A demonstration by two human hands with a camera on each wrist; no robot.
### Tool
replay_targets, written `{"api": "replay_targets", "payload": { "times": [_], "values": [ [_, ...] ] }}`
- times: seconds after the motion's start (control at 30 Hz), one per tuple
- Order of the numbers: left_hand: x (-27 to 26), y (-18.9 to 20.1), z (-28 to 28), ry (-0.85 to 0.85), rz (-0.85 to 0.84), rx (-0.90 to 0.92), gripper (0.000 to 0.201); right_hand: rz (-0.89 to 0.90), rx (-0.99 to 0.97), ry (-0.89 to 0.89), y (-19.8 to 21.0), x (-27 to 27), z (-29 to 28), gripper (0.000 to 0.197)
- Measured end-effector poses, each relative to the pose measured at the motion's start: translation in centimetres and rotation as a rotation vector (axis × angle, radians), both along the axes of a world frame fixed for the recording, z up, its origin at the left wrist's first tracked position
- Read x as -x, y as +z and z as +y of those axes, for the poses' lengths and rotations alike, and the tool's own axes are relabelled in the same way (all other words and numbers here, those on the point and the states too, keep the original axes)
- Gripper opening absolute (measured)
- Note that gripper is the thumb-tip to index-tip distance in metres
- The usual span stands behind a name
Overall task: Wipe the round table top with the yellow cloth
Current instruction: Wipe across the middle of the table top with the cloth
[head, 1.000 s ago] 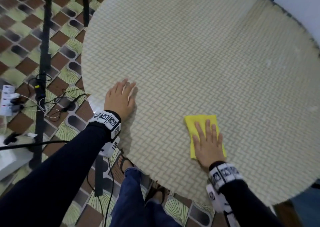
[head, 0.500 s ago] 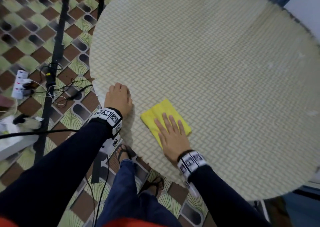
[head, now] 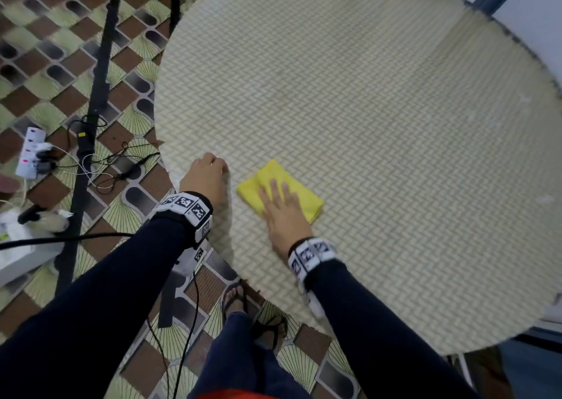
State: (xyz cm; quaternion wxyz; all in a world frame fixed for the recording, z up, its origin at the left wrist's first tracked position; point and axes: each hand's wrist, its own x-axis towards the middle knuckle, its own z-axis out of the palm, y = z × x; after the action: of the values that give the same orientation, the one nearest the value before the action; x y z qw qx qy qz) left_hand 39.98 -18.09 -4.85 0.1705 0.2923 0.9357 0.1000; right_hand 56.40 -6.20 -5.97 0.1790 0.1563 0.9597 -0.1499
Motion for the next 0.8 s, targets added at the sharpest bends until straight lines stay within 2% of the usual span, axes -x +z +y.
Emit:
{"api": "replay_targets", "payload": {
  "times": [0.07, 0.13, 0.23, 0.3, 0.37, 0.43, 0.53, 0.6, 0.67, 0.73, 0.8],
  "values": [
    [0.3, 0.4, 0.2, -0.007, -0.028, 0.012, 0.026, 0.022, 0.057, 0.094, 0.2, -3.9, -2.0, 0.053],
    [0.6, 0.8, 0.4, -0.006, -0.048, 0.030, 0.025, 0.057, 0.055, 0.083, 0.4, -9.1, -1.8, 0.051],
    [0.8, 1.4, 0.5, -0.011, -0.052, 0.044, 0.023, -0.011, 0.019, -0.198, 0.9, -14.0, 3.0, 0.051],
    [0.7, 1.8, 0.7, -0.028, -0.031, 0.075, 0.025, -0.069, 0.038, -0.407, 1.6, -13.8, 7.3, 0.050],
    [0.3, 2.2, 1.3, -0.082, 0.015, 0.064, 0.028, -0.093, 0.029, -0.530, 1.7, -11.0, 10.2, 0.051],
    [-0.6, 2.7, 2.2, -0.119, 0.001, 0.005, 0.030, -0.138, 0.019, -0.503, 1.4, -7.5, 10.0, 0.055],
    [-2.4, 2.9, 3.6, -0.139, -0.040, -0.071, 0.032, -0.101, 0.002, -0.289, 0.9, -5.8, 5.0, 0.074],
    [-3.7, 2.5, 4.2, -0.167, -0.047, -0.111, 0.033, -0.026, 0.042, -0.166, 1.1, -8.5, 1.2, 0.081],
    [-5.2, 1.9, 4.6, -0.194, -0.034, -0.141, 0.033, 0.045, 0.109, -0.100, 1.3, -13.4, -0.7, 0.079],
    [-6.8, 1.3, 5.0, -0.193, 0.000, -0.141, 0.033, 0.043, 0.123, -0.081, 1.2, -18.6, 0.1, 0.076],
    [-8.1, 1.0, 5.5, -0.180, 0.018, -0.122, 0.034, 0.026, 0.094, -0.180, 1.1, -22.3, 2.7, 0.074]
  ]
}}
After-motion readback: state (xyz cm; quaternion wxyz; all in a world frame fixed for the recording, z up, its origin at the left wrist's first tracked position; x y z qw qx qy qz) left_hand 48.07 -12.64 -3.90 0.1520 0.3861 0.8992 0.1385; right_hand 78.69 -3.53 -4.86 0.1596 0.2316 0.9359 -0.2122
